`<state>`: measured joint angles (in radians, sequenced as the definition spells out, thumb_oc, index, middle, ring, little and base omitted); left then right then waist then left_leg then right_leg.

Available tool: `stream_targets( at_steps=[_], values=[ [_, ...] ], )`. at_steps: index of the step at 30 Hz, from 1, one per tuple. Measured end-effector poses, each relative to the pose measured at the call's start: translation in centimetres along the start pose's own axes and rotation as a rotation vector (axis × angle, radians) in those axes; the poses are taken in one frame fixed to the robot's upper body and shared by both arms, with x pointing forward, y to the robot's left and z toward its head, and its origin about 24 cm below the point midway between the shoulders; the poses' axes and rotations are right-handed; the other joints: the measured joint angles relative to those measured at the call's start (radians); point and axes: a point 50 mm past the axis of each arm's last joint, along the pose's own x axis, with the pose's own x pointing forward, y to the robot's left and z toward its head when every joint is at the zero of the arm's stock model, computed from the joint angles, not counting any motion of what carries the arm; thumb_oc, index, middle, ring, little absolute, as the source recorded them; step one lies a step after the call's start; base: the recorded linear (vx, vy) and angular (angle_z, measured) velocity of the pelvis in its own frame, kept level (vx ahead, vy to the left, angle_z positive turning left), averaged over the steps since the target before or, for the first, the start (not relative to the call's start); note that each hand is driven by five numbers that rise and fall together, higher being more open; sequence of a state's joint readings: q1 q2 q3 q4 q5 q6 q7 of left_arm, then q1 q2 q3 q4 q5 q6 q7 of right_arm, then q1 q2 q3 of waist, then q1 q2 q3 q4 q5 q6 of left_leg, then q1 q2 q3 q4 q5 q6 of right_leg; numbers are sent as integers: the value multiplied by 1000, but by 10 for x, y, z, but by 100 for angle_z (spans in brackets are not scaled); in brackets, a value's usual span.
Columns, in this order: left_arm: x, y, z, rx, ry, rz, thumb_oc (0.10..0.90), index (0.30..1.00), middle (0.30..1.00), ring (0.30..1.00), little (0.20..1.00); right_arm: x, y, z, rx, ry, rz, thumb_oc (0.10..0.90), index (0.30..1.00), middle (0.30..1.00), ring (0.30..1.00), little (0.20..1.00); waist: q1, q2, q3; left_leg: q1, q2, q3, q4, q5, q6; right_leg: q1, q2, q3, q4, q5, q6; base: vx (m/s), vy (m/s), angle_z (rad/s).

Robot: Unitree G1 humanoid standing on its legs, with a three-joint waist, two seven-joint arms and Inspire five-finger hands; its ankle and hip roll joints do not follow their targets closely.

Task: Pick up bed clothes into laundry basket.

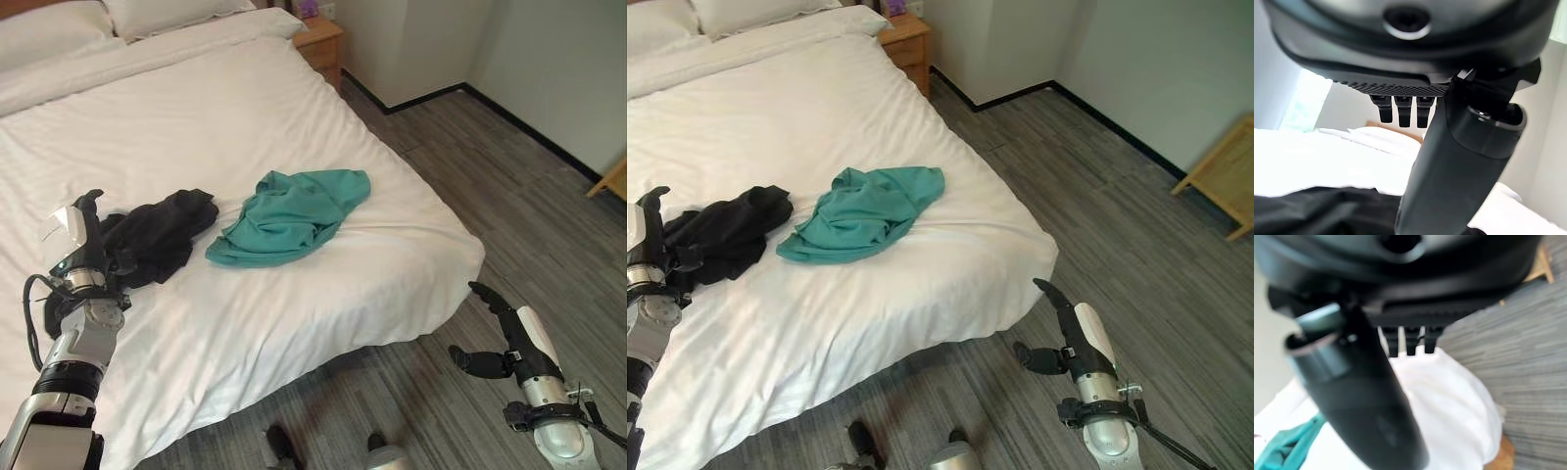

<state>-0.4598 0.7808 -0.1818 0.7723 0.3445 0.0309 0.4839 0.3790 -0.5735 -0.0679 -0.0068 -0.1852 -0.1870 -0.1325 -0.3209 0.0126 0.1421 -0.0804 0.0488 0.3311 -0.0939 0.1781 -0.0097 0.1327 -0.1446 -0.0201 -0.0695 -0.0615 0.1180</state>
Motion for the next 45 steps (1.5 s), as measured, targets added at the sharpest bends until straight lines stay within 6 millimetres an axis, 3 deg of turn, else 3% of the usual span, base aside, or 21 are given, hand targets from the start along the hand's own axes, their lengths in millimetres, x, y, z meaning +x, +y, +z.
stream_targets(
  at_steps=[2, 5, 7, 11, 14, 16, 20, 21, 22, 23, 27, 28, 29, 30, 31, 34, 38, 39, 41, 43, 45],
  values=[
    [2, -5, 3, 46, -14, -24, 800, 900, 900, 900, 900, 1, 7, 3, 8, -19, 26, 800, 900, 900, 900, 900, -21, -11, -2, -9, 3, 13, -2, -1, 1, -15, 0, 7, -3, 0, 0, -4, 10, -20],
    [18, 4, 5, 180, -17, -23, 800, 900, 900, 900, 900, 2, 11, 5, 11, -29, 46, 800, 900, 900, 900, 900, -26, -3, 2, -49, 23, 42, -3, -6, -14, -69, 13, 32, -8, 13, 3, -49, 5, -28],
    [36, 25, 8, 257, -1, 26, 800, 900, 900, 900, 900, 8, 16, 10, 7, -53, 78, 800, 900, 900, 900, 900, -54, -1, 5, -106, 30, 44, -3, 3, -19, -129, 20, 40, -8, 27, 2, -109, 1, -16],
    [61, 64, 25, 443, -29, 111, 800, 900, 900, 900, 900, 27, 23, 26, 26, -128, 103, 800, 900, 900, 900, 900, -83, -8, 72, -199, 31, 48, 2, 31, 1, -227, 20, 52, -7, 51, 14, -54, -2, -8],
    [62, 75, 14, 493, 9, 108, 800, 900, 900, 900, 900, 31, 23, 35, 42, -170, 95, 800, 900, 900, 900, 900, -78, -27, 137, -227, 34, 60, 2, 32, 2, -256, 20, 58, -20, 64, 19, -4, 5, -10],
    [63, 92, 0, 539, 41, 123, 800, 900, 900, 900, 900, 33, 21, 37, 46, -185, 89, 800, 900, 900, 900, 900, -78, -37, 143, -254, 40, 69, 3, 32, 2, -288, 25, 66, -20, 65, 18, -2, 15, -14],
    [63, 95, -2, 539, 51, 127, 800, 900, 900, 900, 900, 31, 22, 35, 56, -171, 87, 800, 900, 900, 900, 900, -60, -39, 143, -238, 48, 68, 3, 33, 4, -282, 33, 59, -7, 65, 18, 5, 29, -8],
    [59, 95, -13, 550, 55, 116, 621, 632, 632, 632, 632, 33, 20, 38, 64, -193, 70, 800, 900, 900, 900, 900, -35, -21, 150, -248, 72, 57, 3, 37, 9, -334, 55, 49, 65, 56, 30, 23, 27, -22],
    [57, 93, -19, 557, 70, 101, 621, 632, 632, 632, 632, 33, 19, 38, 62, -194, 68, 800, 900, 900, 900, 900, -37, -16, 153, -250, 71, 43, 3, 38, 8, -331, 55, 36, 62, 55, 32, 14, 20, -11],
    [55, 92, -22, 555, 80, 85, 400, 300, 300, 300, 300, 33, 19, 37, 60, -187, 69, 800, 900, 900, 900, 900, -36, -17, 152, -251, 68, 41, 3, 38, 8, -320, 53, 22, 46, 54, 33, 10, 15, 14],
    [57, 95, -20, 516, 72, 97, 400, 300, 300, 300, 300, 39, 17, 43, 57, -206, 60, 800, 900, 900, 900, 900, -21, -16, 153, -237, 74, 33, 4, 42, 13, -313, 60, 11, 70, 50, 38, 47, 18, 3],
    [55, 94, -25, 515, 95, 79, 400, 300, 300, 300, 300, 41, 15, 45, 55, -221, 55, 800, 900, 900, 900, 900, -16, 6, 160, -219, 108, 1, 4, 50, 26, -392, 79, 24, 209, -1, 67, 109, 41, -11],
    [55, 97, -30, 519, 111, 60, 400, 300, 300, 300, 300, 38, 16, 44, 54, -216, 62, 800, 900, 900, 900, 900, -19, -5, 136, -219, 97, -17, 4, 42, 16, -340, 62, 19, 40, 59, 55, 105, 38, 3],
    [55, 102, -32, 522, 119, 50, 400, 300, 300, 300, 300, 35, 16, 43, 52, -215, 69, 800, 900, 900, 900, 900, -25, -30, 122, -211, 73, -11, 3, 34, 4, -315, 29, 12, -27, 118, 45, 84, 5, 28],
    [56, 107, -33, 519, 118, 49, 400, 300, 300, 300, 300, 35, 14, 41, 43, -210, 68, 800, 900, 900, 900, 900, -24, -28, 123, -208, 76, -13, 3, 27, -12, -305, 32, 2, -24, 103, 10, 69, -16, 22],
    [57, 118, -26, 522, 55, 53, 400, 300, 300, 300, 300, 31, 7, 28, 7, -149, 59, 800, 900, 900, 900, 900, 19, -24, 126, -171, 83, -14, 3, 42, -35, -264, 39, -7, -24, 107, 3, 67, -38, 9],
    [50, 158, 15, 583, -199, 200, 400, 300, 300, 300, 300, 14, -4, 7, -89, -74, 35, 800, 900, 900, 900, 900, 72, -24, 128, -110, 74, -61, 2, 32, -51, -173, 37, -68, -24, 99, -4, 96, -51, 40],
    [41, 185, 43, 570, -320, 334, 400, 300, 300, 300, 300, 7, -11, -5, -173, -27, 24, 800, 900, 900, 900, 900, 99, -26, 126, -98, 68, -76, 3, 21, -55, -150, 36, -87, -24, 95, -6, 63, -44, 52],
    [31, 212, 59, 538, -379, 480, 400, 300, 300, 300, 300, 17, -20, -15, -280, 9, 11, 800, 900, 900, 900, 900, 123, -28, 124, -73, 57, -94, 3, 1, -46, -111, 27, -87, -24, 87, 2, 74, -57, 36],
    [23, 224, 61, 511, -384, 554, 400, 300, 300, 300, 300, 31, -40, -16, -379, 36, -25, 800, 900, 900, 900, 900, 136, -28, 118, -54, 46, -97, 3, -11, -41, -93, 16, -86, -24, 82, 8, 39, -50, 8],
    [7, 229, 53, 471, -379, 630, 400, 300, 300, 300, 300, 36, -84, 4, -498, -17, -194, 800, 900, 900, 900, 900, 151, -13, 103, -51, 32, -101, 2, -13, -36, -87, 0, -86, -25, 75, 12, 39, -38, 5]
  ],
)
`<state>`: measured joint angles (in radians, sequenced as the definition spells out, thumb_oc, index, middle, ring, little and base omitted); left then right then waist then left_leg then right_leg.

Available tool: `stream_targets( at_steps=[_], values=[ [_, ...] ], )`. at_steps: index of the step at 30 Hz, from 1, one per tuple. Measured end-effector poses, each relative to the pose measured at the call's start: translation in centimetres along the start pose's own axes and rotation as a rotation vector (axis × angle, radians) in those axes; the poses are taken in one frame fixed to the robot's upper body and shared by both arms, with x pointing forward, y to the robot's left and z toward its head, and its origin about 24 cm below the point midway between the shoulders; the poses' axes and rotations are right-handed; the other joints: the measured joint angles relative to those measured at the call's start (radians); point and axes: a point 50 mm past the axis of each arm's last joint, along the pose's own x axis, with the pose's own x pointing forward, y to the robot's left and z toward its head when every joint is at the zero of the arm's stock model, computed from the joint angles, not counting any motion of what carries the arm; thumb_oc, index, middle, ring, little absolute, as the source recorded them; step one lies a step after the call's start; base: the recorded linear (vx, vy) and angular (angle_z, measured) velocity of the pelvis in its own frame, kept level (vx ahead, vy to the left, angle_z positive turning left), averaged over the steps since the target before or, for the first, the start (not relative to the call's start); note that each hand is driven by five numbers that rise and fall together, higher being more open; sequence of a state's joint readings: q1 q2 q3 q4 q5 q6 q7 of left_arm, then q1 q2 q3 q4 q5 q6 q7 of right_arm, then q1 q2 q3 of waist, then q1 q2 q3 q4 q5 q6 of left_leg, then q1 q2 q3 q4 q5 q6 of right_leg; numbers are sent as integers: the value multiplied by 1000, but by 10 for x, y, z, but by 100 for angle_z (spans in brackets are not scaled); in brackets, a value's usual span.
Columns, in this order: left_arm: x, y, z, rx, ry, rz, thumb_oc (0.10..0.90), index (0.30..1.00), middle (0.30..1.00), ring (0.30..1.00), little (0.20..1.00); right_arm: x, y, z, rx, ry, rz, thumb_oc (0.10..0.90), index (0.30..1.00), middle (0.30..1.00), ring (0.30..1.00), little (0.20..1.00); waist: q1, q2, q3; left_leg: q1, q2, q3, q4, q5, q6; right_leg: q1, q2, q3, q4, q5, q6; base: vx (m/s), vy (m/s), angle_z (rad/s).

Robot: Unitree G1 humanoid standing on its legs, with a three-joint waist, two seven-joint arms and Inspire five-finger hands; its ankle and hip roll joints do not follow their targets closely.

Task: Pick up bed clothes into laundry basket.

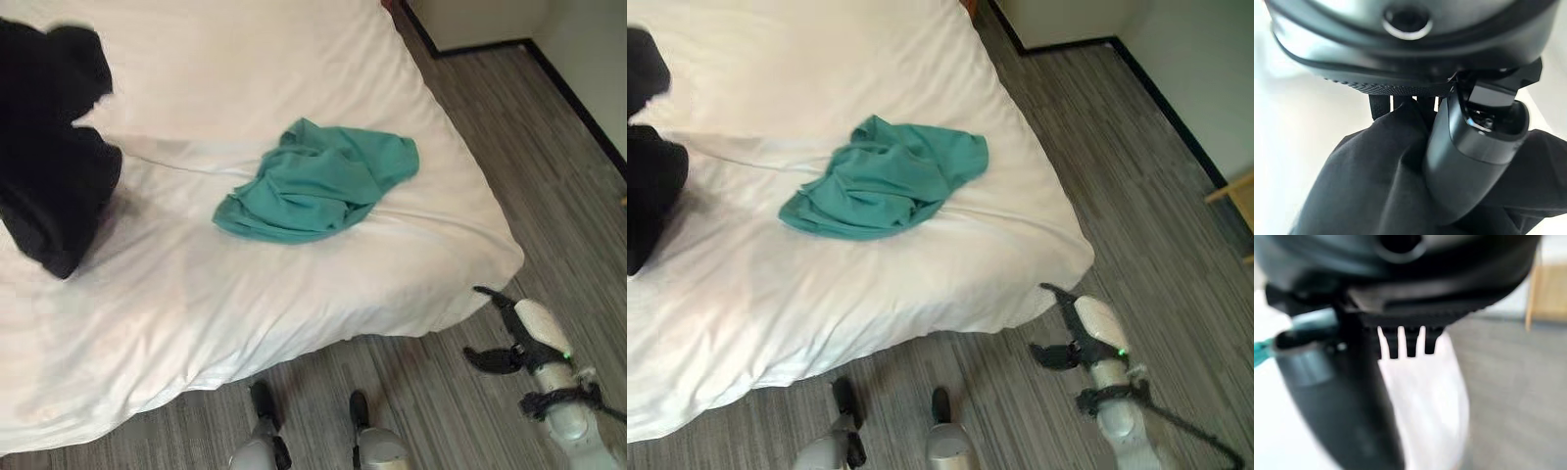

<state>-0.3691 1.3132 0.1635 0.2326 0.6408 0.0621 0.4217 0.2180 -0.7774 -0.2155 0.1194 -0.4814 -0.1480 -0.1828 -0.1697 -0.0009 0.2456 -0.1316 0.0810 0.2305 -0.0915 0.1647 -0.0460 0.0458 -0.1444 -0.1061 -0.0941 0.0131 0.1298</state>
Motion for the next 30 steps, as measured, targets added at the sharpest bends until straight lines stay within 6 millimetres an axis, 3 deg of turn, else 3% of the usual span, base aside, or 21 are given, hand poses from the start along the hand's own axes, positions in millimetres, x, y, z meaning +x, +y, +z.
stream_targets(
  at_steps=[2, 5, 8, 9, 12, 15, 19, 24, 27, 28, 30],
  values=[
    [-9, -1, -1, 13, -15, -9, 400, 300, 300, 300, 300, 5, -22, -2, -81, -3, -91, 800, 900, 900, 900, 900, 6, 0, -18, 4, 0, -2, 0, 0, 1, 4, 1, 0, 0, 0, 0, 40, -35, 2],
    [-47, -24, -3, -11, -45, -145, 400, 300, 300, 300, 300, 28, -87, 4, -387, -74, -199, 800, 900, 900, 900, 900, 40, -1, -92, 18, -2, 1, -3, -6, 4, 14, -2, 3, 0, -9, -1, 22, -40, -3],
    [-99, -48, -14, -104, 28, -297, 400, 300, 300, 300, 300, 49, -131, 38, -423, -180, -367, 800, 900, 900, 900, 900, 48, 9, -122, 38, -2, -6, -4, -9, 3, 40, -1, 0, 0, -13, 0, 17, -80, 5],
    [-133, -67, -14, -240, 152, -372, 400, 300, 300, 300, 300, 59, -141, 58, -396, -246, -439, 800, 900, 900, 900, 900, 54, 13, -148, 44, -2, -20, -4, -9, 3, 54, 2, -7, 0, -17, -1, -2, -69, 23],
    [-175, -90, 0, -632, 423, -433, 400, 300, 300, 300, 300, 64, -131, 71, -402, -315, -381, 800, 900, 900, 900, 900, 97, 1, -173, 39, -7, -55, -2, 2, 2, 71, 5, -34, 0, -32, -8, -21, -74, 38],
    [-217, -105, 13, -1075, 704, -459, 400, 300, 300, 300, 300, 73, -98, 70, -387, -328, -208, 800, 900, 900, 900, 900, 128, -10, -177, 37, -21, -109, -4, 6, 9, 102, 4, -88, 0, -39, -6, -18, -76, 53],
    [-239, -104, 13, -1211, 818, -469, 400, 300, 300, 300, 300, 75, -76, 45, -412, -235, -76, 800, 900, 900, 900, 900, 169, -16, -173, 14, -38, -141, -5, 4, 13, 118, -2, -134, 0, -52, -9, -19, -64, 54],
    [-261, -101, 10, -1238, 881, -474, 400, 300, 300, 300, 300, 68, -65, 20, -416, -127, -24, 800, 900, 900, 900, 900, 213, -14, -164, -5, -54, -190, -5, 23, 24, 142, 4, -187, 0, -60, -3, -53, -50, 46],
    [-277, -109, 24, -1303, 941, -522, 400, 300, 300, 300, 300, 65, -60, 5, -429, -65, 20, 800, 900, 900, 900, 900, 214, -4, -145, -29, -65, -227, -4, 38, 26, 145, 6, -224, 0, -64, 0, -115, -46, 47],
    [-292, -113, 30, -1325, 984, -566, 400, 300, 300, 300, 300, 65, -56, 1, -426, -44, 37, 800, 900, 900, 900, 900, 238, -1, -128, -33, -66, -237, -4, 43, 25, 142, 13, -228, 0, -65, 2, -164, -27, 20],
    [-312, -122, 47, -1427, 1107, -593, 400, 300, 300, 300, 300, 69, -47, -6, -438, -9, 78, 800, 900, 900, 900, 900, 241, 6, -87, -46, -65, -241, -4, 50, 21, 136, 15, -232, 0, -65, 2, -169, -8, 16]
  ],
)
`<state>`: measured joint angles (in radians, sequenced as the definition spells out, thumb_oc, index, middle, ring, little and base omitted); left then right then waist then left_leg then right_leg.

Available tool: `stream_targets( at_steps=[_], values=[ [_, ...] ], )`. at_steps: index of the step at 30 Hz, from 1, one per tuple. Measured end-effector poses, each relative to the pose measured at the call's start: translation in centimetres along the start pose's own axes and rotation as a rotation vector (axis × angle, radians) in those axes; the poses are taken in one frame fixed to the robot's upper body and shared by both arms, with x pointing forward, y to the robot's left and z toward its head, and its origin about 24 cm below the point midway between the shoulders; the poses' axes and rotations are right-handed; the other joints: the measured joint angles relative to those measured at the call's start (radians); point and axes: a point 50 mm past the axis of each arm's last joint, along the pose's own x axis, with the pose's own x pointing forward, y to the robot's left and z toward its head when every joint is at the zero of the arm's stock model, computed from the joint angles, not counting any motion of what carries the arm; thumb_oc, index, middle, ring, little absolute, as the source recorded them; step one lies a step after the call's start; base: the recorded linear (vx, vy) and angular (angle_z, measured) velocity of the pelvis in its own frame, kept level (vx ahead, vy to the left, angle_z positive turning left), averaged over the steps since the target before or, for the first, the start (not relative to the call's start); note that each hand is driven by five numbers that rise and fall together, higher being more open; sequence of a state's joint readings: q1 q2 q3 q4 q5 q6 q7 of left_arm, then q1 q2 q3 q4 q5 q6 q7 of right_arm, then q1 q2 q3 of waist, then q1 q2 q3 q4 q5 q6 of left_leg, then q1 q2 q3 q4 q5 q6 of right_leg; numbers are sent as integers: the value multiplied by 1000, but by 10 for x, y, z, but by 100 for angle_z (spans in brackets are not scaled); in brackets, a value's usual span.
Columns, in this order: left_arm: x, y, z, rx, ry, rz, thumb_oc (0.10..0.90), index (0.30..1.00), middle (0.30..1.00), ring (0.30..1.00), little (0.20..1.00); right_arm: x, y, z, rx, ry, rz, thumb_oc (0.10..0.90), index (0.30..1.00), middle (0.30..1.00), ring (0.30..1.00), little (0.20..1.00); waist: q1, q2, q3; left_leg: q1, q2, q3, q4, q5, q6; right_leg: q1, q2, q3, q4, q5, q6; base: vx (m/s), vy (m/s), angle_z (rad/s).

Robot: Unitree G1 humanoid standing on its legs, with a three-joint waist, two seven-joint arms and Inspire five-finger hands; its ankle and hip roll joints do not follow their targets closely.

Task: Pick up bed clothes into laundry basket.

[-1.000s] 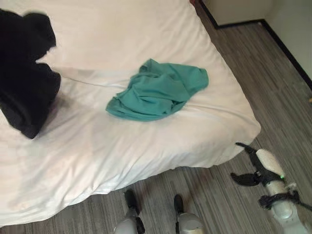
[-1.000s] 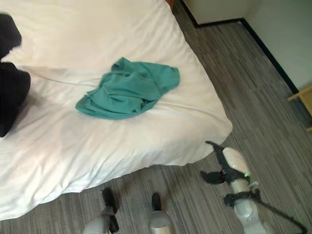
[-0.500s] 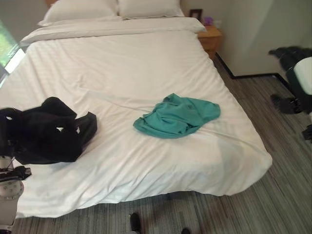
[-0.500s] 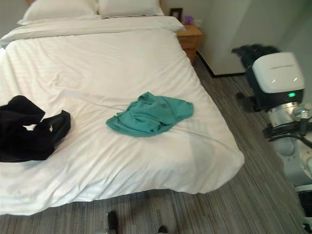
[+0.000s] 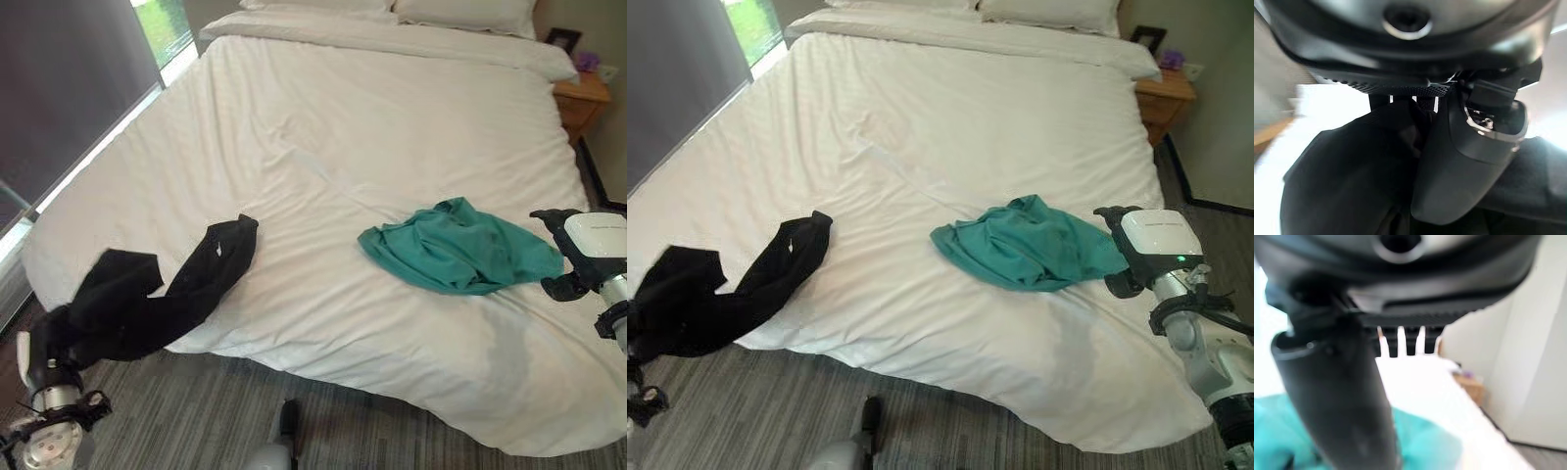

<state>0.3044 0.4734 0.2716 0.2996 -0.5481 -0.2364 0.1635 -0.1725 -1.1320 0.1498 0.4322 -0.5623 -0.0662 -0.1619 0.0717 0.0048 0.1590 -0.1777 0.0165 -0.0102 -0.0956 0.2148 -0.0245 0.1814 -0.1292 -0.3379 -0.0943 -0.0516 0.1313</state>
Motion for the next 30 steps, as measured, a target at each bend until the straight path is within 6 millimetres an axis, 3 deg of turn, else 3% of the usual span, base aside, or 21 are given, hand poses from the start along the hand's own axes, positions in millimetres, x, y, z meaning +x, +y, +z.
stream_targets(
  at_steps=[2, 5, 6, 8, 11, 12, 13, 18, 22, 24, 30],
  values=[
    [-4, -6, -17, -34, 80, -23, 400, 300, 300, 300, 300, 2, 9, 1, 17, 21, 29, 800, 900, 900, 900, 900, 7, 1, 17, -24, 4, 1, 0, 1, 1, -17, 8, -9, 1, -1, -1, -104, -3, 20],
    [-22, -22, -57, -114, 254, -48, 400, 300, 300, 300, 300, 14, 27, 20, 58, 21, 71, 800, 900, 900, 900, 900, 11, 9, 74, -42, 5, 3, 0, 10, -8, -30, 5, -14, 1, 0, -1, -43, -13, 11],
    [-22, -23, -57, -117, 256, -47, 400, 300, 300, 300, 300, 14, 27, 20, 61, 22, 70, 800, 900, 900, 900, 900, 12, 9, 75, -43, 5, 4, 0, 10, -8, -30, 5, -13, 1, 0, -1, -47, -17, 4],
    [-33, -45, -72, -176, 322, -101, 400, 300, 300, 300, 300, 30, 30, 38, 86, 26, 53, 800, 900, 900, 900, 900, 12, 24, 106, -76, 8, 1, 0, 32, -14, -59, 15, -15, 1, 2, -3, -66, 5, 4],
    [-27, -64, -70, -168, 325, -204, 400, 300, 300, 300, 300, 51, -1, 41, 93, 53, -45, 800, 900, 900, 900, 900, 12, 27, 143, -122, 32, 4, 4, 39, -21, -105, 31, -13, 1, 14, -15, -12, 39, -2],
    [-21, -71, -65, -177, 310, -231, 400, 300, 300, 300, 300, 53, -2, 42, 94, 54, -47, 765, 848, 848, 848, 848, 13, 19, 146, -123, 34, 4, 3, 39, -20, -105, 33, -13, 1, 15, -15, 28, 76, -4],
    [-18, -72, -62, -177, 299, -239, 400, 300, 300, 300, 300, 54, -2, 45, 95, 46, -45, 800, 900, 900, 900, 900, 11, 16, 146, -120, 35, 6, 3, 40, -21, -105, 33, -11, 1, 15, -15, 17, 41, -3],
    [5, -85, -38, -187, 210, -272, 400, 300, 300, 300, 300, 56, -7, 54, 140, 23, -76, 800, 900, 900, 900, 900, -12, 17, 147, -105, 34, 24, 1, 34, -13, -97, 25, 1, 1, 15, -15, 65, 92, -9],
    [15, -89, -30, -182, 186, -277, 400, 300, 300, 300, 300, 58, -11, 58, 169, 9, -88, 800, 900, 900, 900, 900, -34, 19, 146, -86, 27, 31, 2, 33, -12, -84, 15, 14, 1, 15, -14, 55, 77, -8],
    [20, -92, -27, -186, 179, -279, 400, 300, 300, 300, 300, 60, -13, 61, 177, 3, -88, 800, 900, 900, 900, 900, -45, 18, 145, -83, 26, 36, 5, 31, -9, -84, 11, 14, 1, 15, -14, 39, 74, -8],
    [27, -92, -37, -182, 234, -238, 400, 300, 300, 300, 300, 77, -38, 94, 103, -121, -58, 800, 900, 900, 900, 900, -82, 11, 138, -45, 27, 76, 5, 28, 5, -70, -3, 48, 1, 18, -9, 22, 44, -18]
  ],
)
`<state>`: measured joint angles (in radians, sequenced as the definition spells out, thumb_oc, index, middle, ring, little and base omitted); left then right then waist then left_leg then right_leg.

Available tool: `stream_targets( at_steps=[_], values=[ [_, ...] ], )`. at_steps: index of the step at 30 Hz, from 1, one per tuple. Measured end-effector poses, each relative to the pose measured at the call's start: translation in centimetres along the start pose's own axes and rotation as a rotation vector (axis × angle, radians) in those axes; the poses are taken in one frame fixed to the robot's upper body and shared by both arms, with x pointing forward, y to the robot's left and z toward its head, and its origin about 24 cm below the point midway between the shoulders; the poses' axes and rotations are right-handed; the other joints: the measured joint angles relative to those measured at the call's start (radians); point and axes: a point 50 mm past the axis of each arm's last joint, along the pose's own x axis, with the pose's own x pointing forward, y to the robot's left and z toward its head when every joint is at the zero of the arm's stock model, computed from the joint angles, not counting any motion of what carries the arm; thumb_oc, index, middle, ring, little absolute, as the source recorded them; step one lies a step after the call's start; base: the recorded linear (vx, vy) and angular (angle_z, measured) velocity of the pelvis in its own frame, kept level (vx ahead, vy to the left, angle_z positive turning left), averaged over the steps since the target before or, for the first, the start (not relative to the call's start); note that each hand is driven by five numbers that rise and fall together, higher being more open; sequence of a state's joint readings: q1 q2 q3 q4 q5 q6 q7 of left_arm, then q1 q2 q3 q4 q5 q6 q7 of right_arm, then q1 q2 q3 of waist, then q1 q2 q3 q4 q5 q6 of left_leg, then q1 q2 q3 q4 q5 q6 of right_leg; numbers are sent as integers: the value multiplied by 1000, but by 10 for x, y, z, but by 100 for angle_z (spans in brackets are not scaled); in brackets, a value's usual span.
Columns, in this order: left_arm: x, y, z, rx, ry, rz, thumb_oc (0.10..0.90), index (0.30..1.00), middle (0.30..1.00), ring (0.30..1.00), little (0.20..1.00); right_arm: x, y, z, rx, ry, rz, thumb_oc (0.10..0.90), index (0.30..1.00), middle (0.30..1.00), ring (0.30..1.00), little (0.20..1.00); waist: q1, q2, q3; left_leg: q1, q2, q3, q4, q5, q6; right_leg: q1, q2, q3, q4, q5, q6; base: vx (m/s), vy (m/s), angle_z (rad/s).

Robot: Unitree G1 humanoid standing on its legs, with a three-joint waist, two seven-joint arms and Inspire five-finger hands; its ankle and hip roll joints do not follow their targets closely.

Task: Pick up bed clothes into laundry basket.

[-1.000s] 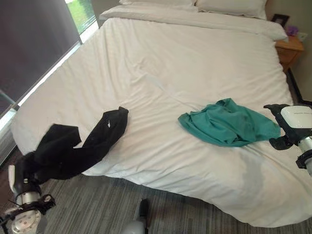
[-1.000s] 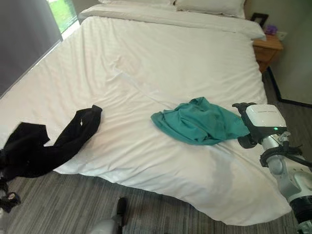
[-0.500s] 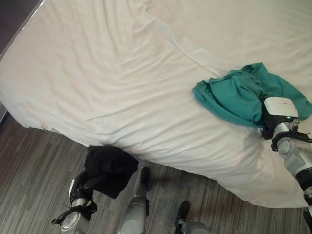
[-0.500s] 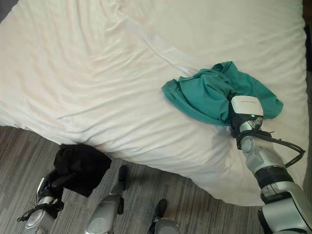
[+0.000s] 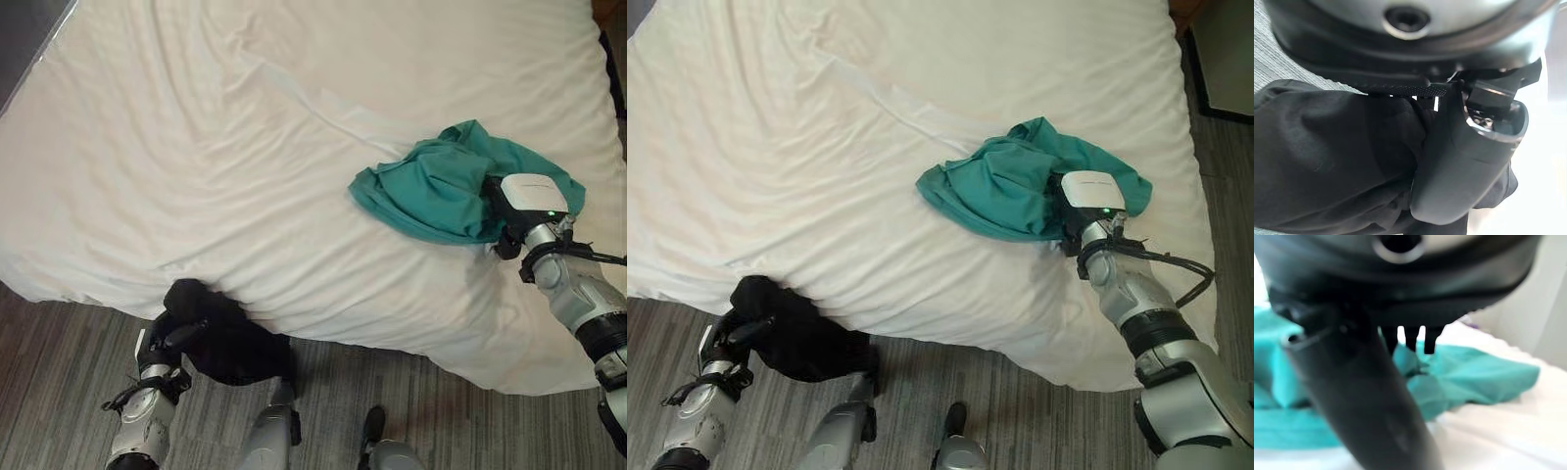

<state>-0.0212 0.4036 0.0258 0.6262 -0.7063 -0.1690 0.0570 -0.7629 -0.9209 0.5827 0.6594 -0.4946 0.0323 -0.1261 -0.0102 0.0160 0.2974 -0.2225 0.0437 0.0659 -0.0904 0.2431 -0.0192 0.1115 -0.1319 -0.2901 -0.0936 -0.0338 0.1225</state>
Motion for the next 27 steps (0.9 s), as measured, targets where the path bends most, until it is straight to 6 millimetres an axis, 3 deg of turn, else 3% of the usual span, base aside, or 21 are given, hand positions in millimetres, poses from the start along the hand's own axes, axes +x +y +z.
stream_targets(
  at_steps=[2, 4, 8, 11, 15, 23, 27],
  values=[
    [5, -12, 5, 5, -13, -1, 400, 300, 300, 300, 300, 9, 3, 10, -11, -1, 37, 800, 900, 900, 900, 900, -2, -11, -9, 8, 5, 11, 0, -1, 1, 2, 3, 17, 0, 0, 0, 7, 6, -16],
    [12, -32, 14, 17, -32, -62, 400, 300, 300, 300, 300, 21, -8, 10, -54, 13, 95, 800, 900, 900, 900, 900, 12, -16, -11, 8, 10, 12, 0, 2, -2, 2, 8, 18, 0, 0, 0, 14, 3, -9],
    [7, -25, 11, 26, -24, -49, 400, 300, 300, 300, 300, 32, -28, 9, -66, 41, 111, 800, 900, 900, 900, 900, 22, -38, -24, 18, 14, 18, 0, 1, -2, 8, 8, 21, 0, 0, 0, 3, 6, -2],
    [3, -16, 8, 36, -12, -56, 400, 300, 300, 300, 300, 37, -33, 11, -19, 61, 135, 800, 900, 900, 900, 900, 53, -76, -47, 28, 14, 19, 0, -3, -3, 18, 8, 21, 0, 0, 0, 0, 0, 0],
    [-2, -13, 11, 13, -25, -82, 400, 300, 300, 300, 300, 40, -37, 29, 8, -22, 153, 800, 900, 900, 900, 900, 58, -99, -61, 30, 12, 19, 0, -3, -3, 21, 5, 20, 0, 0, 0, 0, 0, 0],
    [-8, -6, 2, 23, 5, -89, 400, 300, 300, 300, 300, 40, -32, 28, 50, -12, 208, 800, 900, 900, 900, 900, 72, -98, -62, 28, 12, 14, -1, -9, -5, 21, 6, 20, -1, -1, 1, -5, -19, 0],
    [-10, -8, -3, 33, 22, -99, 400, 300, 300, 300, 300, 38, -15, 22, 130, 47, 234, 800, 900, 900, 900, 900, 85, -86, -68, 10, 11, 5, -1, -5, -10, 7, 8, 19, 0, -2, 1, -33, -37, 5]
  ],
)
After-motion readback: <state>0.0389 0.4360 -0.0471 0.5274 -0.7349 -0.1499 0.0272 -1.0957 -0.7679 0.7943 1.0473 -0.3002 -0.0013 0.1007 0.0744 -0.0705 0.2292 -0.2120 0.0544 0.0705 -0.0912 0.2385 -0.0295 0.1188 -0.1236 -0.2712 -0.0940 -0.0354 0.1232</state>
